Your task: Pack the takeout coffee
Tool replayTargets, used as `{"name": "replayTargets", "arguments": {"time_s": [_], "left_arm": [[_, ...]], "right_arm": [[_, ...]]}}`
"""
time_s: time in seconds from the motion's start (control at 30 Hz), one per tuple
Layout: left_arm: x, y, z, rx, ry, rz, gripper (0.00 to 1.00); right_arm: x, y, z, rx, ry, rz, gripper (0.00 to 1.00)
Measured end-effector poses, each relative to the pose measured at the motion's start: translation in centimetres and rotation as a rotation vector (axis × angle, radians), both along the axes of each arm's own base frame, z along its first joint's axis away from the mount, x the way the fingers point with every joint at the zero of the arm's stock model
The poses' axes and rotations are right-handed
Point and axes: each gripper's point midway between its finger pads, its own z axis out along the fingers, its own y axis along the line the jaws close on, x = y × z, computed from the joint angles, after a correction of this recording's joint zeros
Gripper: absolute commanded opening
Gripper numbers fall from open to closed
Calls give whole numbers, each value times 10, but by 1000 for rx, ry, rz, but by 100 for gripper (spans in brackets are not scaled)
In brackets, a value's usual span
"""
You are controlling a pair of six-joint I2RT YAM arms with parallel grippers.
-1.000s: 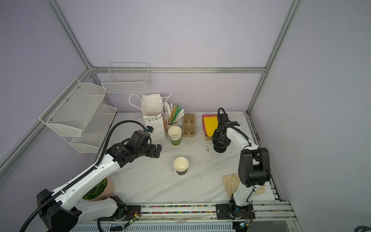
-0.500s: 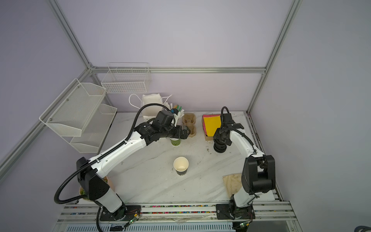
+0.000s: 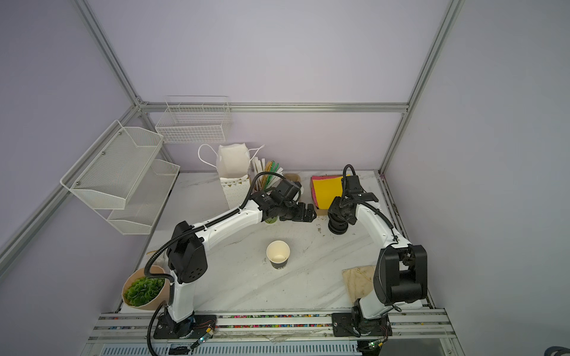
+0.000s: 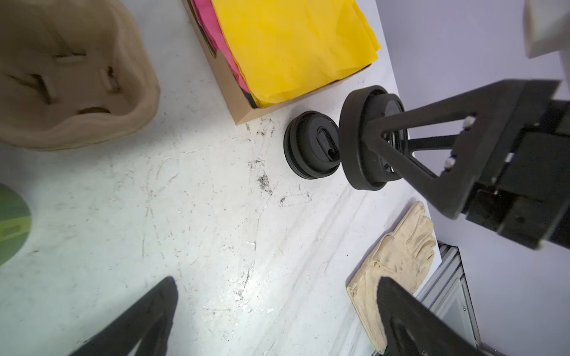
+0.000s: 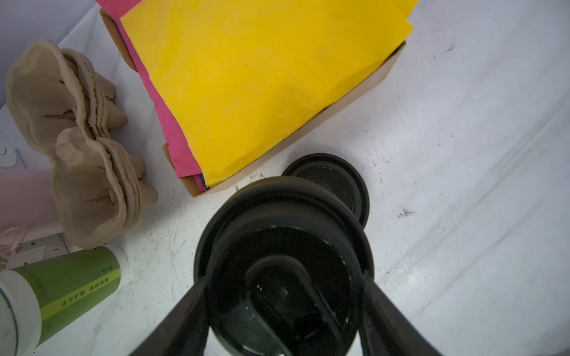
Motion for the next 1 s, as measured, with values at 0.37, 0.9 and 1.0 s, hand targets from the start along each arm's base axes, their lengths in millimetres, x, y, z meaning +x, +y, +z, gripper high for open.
{"name": "replayTargets", "arguments": {"time_s": [0.37,0.9,1.0], "left_arm": [[12,-34,-28,-20,49,8,100],[29,-56,-55,-50,84,46,100],[30,-57,-56,-54,84,51,100]], "right_arm": [[-4,-1,-4,17,11,-8,65],[-9,-4,-2,28,8,-15,65],[-10,-4,-4,27,13,-16,65]]}}
